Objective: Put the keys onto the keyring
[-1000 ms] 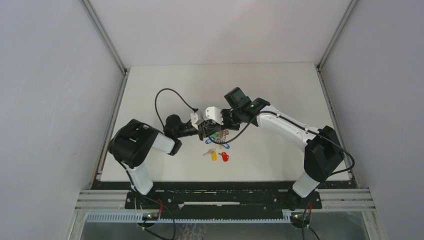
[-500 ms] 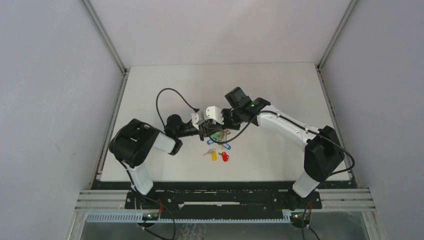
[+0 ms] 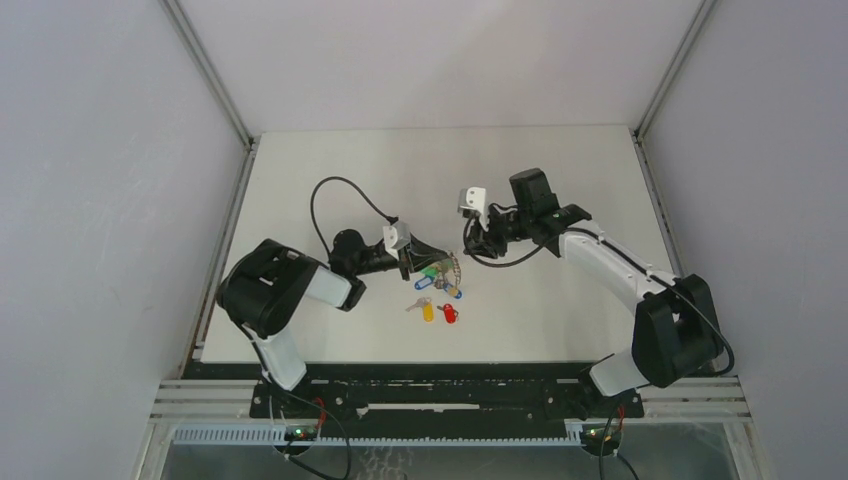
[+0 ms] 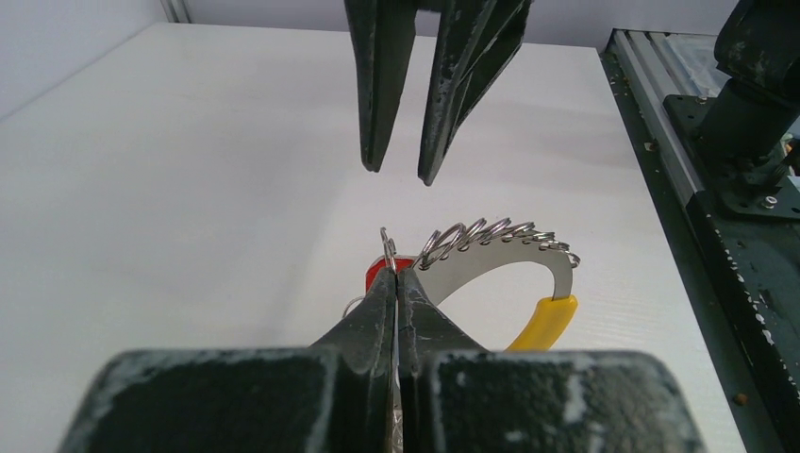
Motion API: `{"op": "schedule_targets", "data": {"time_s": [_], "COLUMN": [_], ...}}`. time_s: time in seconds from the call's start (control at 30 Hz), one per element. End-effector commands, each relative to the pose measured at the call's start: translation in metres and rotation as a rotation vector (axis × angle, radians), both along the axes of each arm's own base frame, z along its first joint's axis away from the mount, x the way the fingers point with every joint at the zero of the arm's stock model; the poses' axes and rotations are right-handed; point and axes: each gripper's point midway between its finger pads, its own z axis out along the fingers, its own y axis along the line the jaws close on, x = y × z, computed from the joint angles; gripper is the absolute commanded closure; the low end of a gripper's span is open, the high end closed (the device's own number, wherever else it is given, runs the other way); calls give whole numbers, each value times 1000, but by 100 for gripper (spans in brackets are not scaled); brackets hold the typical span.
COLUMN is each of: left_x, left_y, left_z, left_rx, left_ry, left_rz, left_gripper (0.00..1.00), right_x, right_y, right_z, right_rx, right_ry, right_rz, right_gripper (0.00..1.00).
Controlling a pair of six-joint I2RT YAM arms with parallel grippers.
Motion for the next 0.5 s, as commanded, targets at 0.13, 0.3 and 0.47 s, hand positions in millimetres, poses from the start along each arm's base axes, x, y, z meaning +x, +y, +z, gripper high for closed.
{"op": "schedule_targets", "data": {"time_s": [0.13,0.3,0.47], "left_x": [-5,-6,-5], "left_y": [0,-1,-1], "left_z": [36,35,35], "left_rx": [-67,-66,-66], "left_ry": [-114,-111,-107], "left_rz": [-16,-23,-24], "left_gripper": [100,100,100], "right_x": [14,14,14], "right_y": [10,17,21], "right_z": [18,17,12], "right_rx": [214,256,274], "right_ry": [0,-2,-1], "right_rz": [43,98,137], "right_gripper": [73,73,73]}}
